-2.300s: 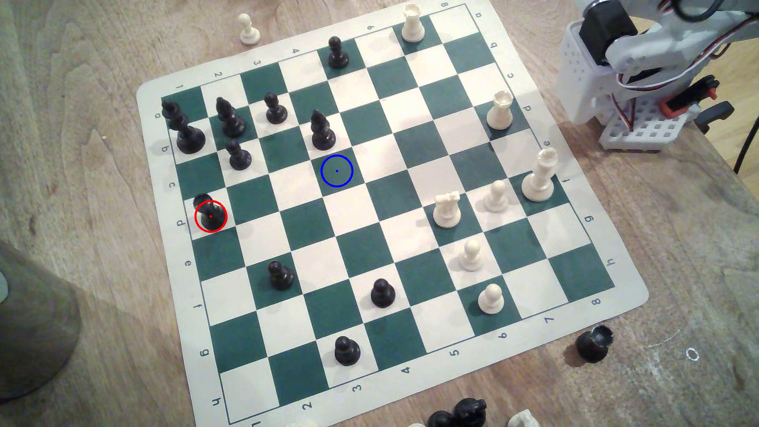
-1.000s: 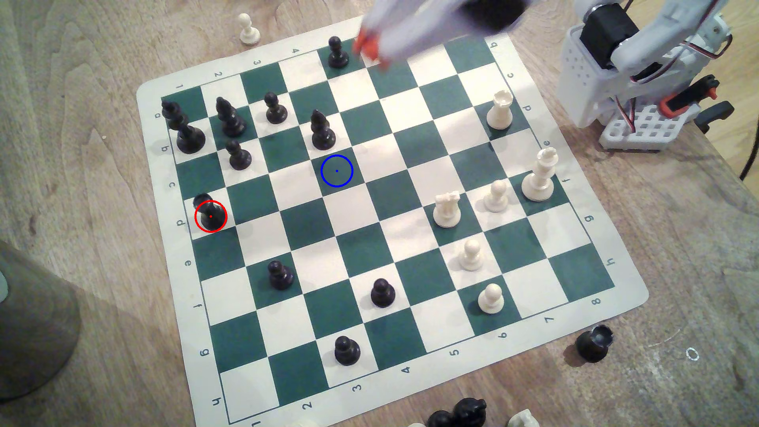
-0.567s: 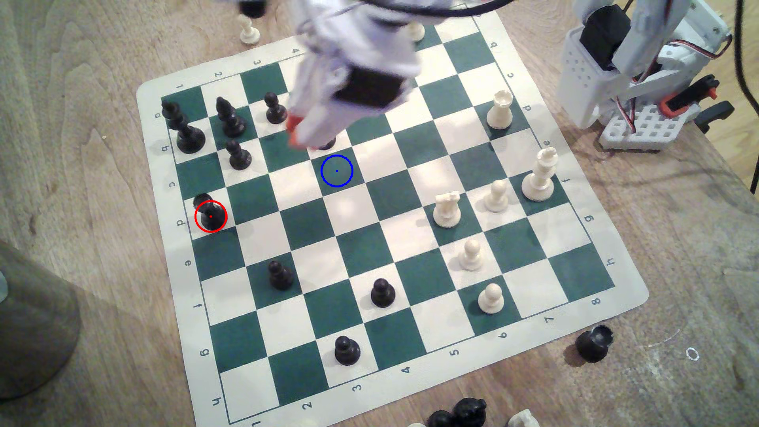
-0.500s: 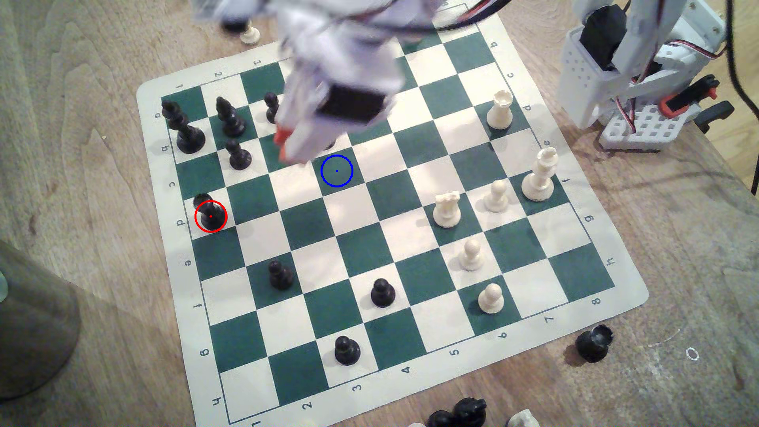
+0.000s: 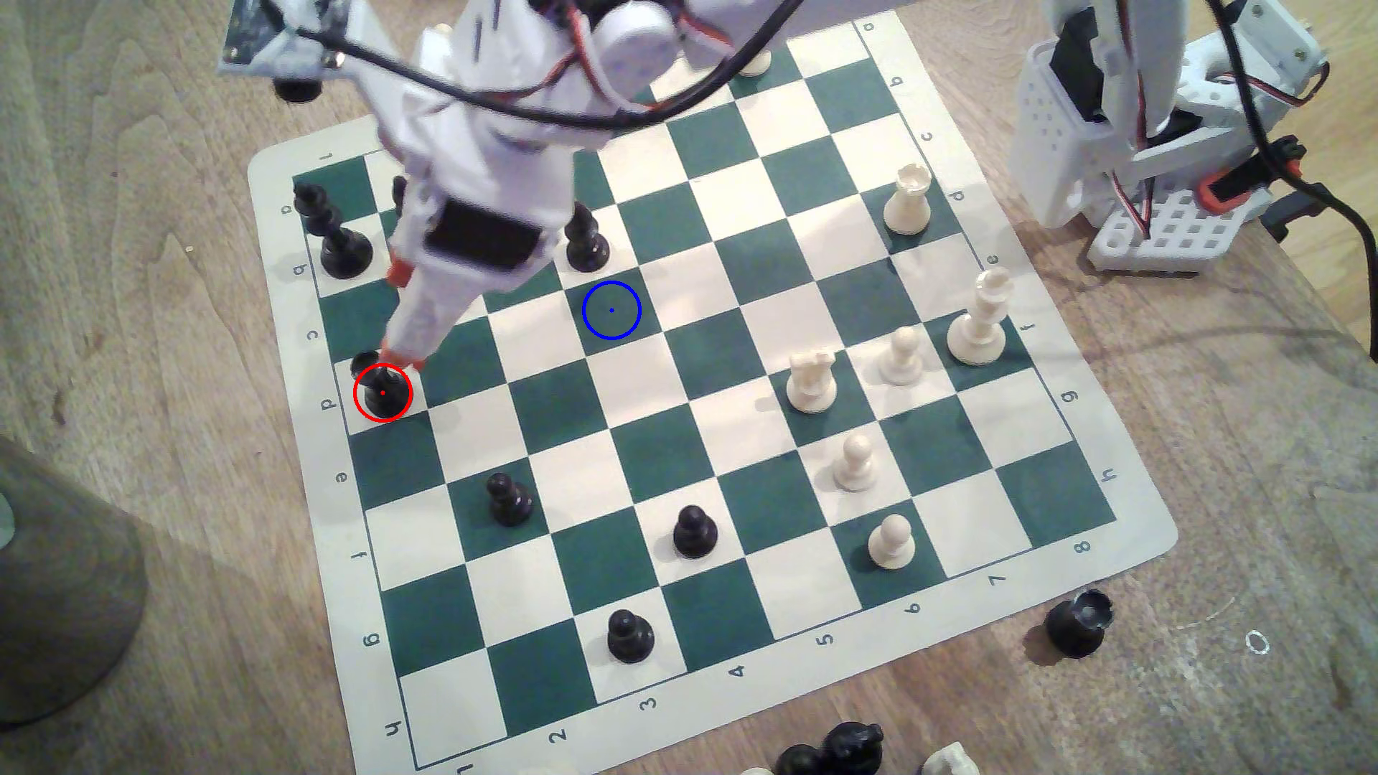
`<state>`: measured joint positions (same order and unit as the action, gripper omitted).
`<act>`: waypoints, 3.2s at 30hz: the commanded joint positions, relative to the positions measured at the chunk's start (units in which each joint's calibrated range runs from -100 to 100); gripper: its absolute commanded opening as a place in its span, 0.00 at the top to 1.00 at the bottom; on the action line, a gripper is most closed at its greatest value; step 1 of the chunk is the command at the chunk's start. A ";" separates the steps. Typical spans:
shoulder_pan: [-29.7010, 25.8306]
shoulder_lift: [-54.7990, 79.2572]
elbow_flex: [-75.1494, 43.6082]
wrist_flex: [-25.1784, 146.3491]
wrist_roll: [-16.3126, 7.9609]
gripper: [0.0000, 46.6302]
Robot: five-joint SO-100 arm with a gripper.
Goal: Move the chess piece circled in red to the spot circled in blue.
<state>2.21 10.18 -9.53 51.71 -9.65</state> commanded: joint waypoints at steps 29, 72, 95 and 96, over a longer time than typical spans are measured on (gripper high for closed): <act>3.77 18.09 -16.85 -8.39 0.34 0.59; 2.60 23.35 -16.21 -11.09 -0.20 0.67; 2.13 19.79 -16.67 -11.66 -1.90 1.00; 2.13 19.19 -16.67 -11.75 -2.00 1.00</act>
<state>4.57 35.65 -22.46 41.43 -11.06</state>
